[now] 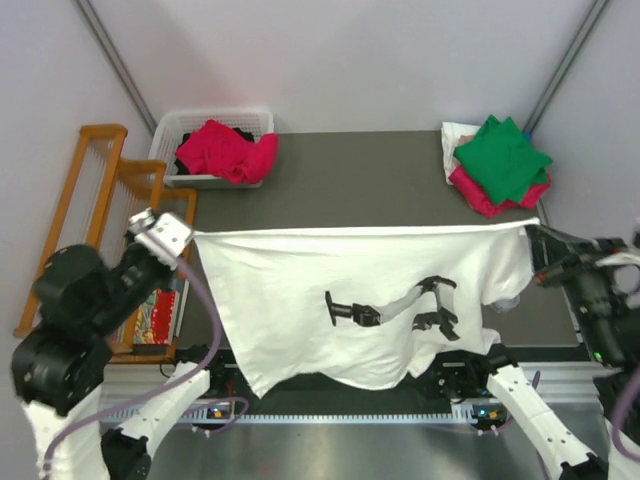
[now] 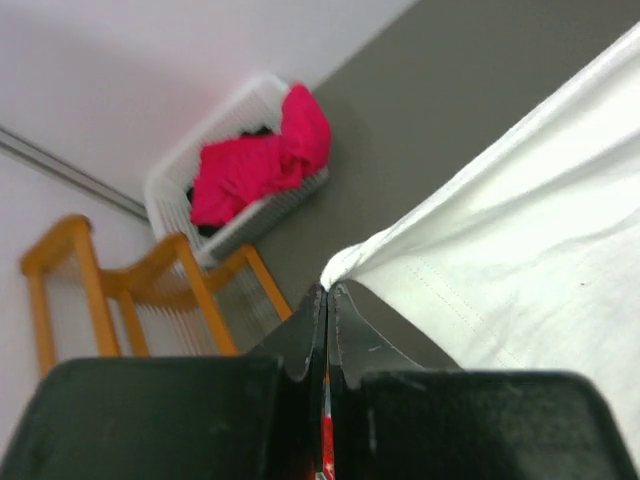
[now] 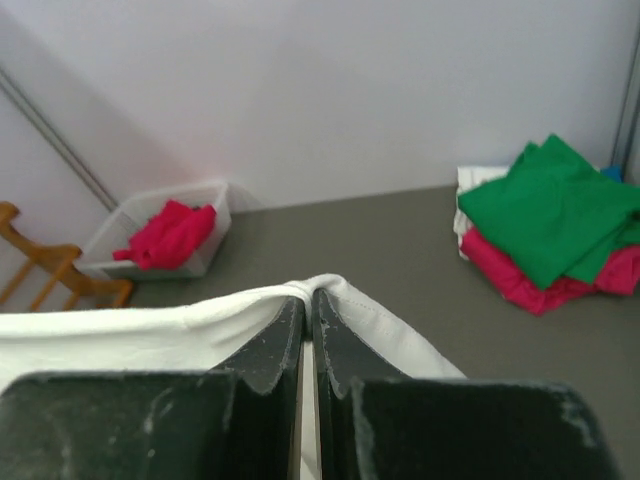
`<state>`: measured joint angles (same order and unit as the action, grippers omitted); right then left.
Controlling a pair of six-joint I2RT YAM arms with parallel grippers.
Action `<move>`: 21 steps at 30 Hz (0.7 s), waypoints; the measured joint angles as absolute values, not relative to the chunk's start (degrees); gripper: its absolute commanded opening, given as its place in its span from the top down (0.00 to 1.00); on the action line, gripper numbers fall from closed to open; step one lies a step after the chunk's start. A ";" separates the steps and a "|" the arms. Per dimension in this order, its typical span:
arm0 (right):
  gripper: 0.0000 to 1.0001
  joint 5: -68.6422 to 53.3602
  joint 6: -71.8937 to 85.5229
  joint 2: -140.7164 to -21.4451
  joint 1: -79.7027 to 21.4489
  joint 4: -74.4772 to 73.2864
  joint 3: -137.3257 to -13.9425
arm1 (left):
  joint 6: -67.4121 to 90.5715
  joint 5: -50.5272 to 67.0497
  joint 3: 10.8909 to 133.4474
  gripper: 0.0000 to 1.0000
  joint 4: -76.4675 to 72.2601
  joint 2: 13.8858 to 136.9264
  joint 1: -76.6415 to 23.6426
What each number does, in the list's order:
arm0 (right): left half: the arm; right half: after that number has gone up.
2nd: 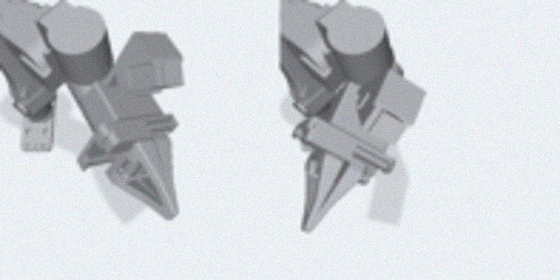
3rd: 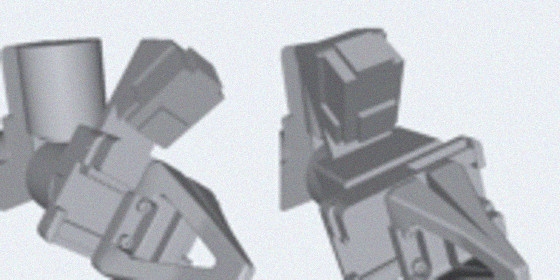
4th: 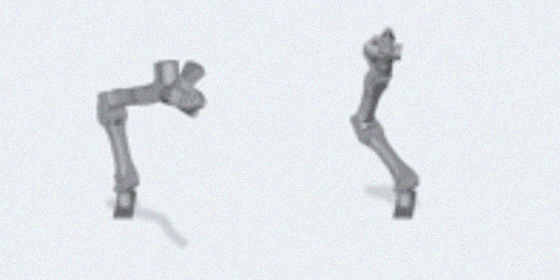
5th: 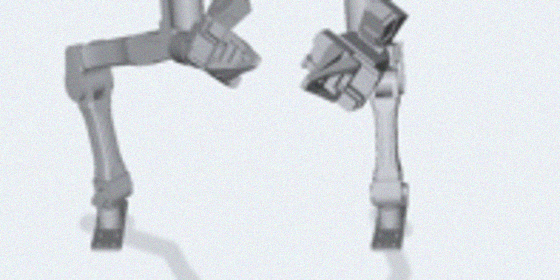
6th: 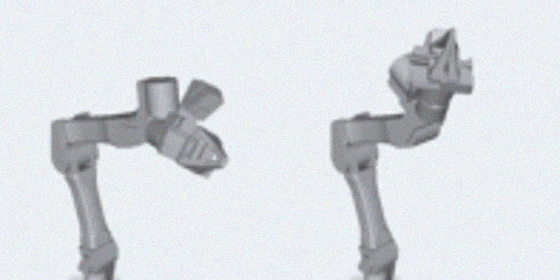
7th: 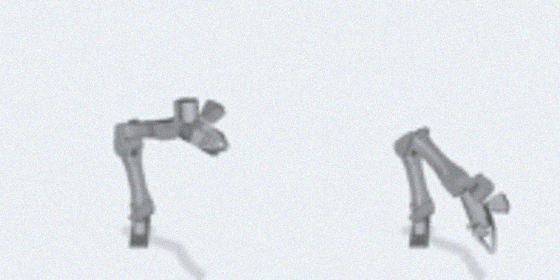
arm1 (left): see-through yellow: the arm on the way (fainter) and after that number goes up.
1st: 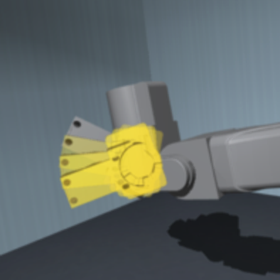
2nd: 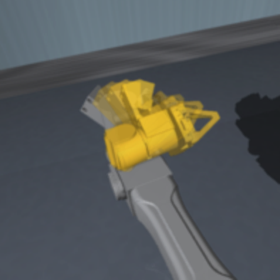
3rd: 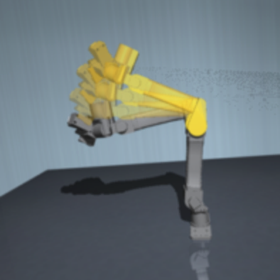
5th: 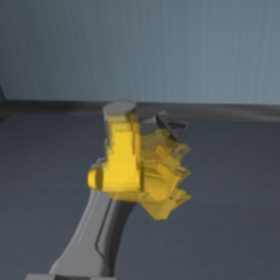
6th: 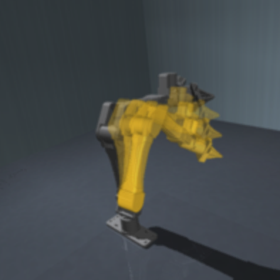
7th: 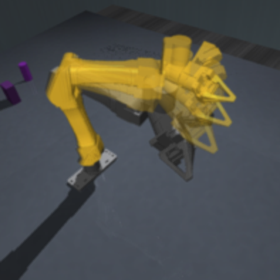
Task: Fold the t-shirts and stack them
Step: Flatten the tshirt out
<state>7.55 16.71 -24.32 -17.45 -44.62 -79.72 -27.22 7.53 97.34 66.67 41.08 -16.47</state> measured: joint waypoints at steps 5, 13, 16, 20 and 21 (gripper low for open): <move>1.00 10.20 16.78 -31.42 -17.45 -40.53 -71.11 | -28.36 5.21 83.37 1.00 64.10 44.34 -16.23; 1.00 12.40 17.12 -51.68 -17.43 -29.87 -63.96 | -31.42 1.52 72.20 1.00 49.71 58.98 -16.01; 1.00 12.75 17.10 -58.70 -17.43 -26.06 -63.35 | -32.56 -0.32 70.46 1.00 43.83 66.70 -15.88; 1.00 13.17 17.12 -68.10 -17.32 -20.69 -63.40 | -33.80 -1.72 70.17 1.00 37.17 77.54 -15.35; 1.00 13.28 17.12 -70.37 -17.17 -19.70 -63.42 | -34.11 -1.91 70.28 1.00 35.86 80.23 -15.05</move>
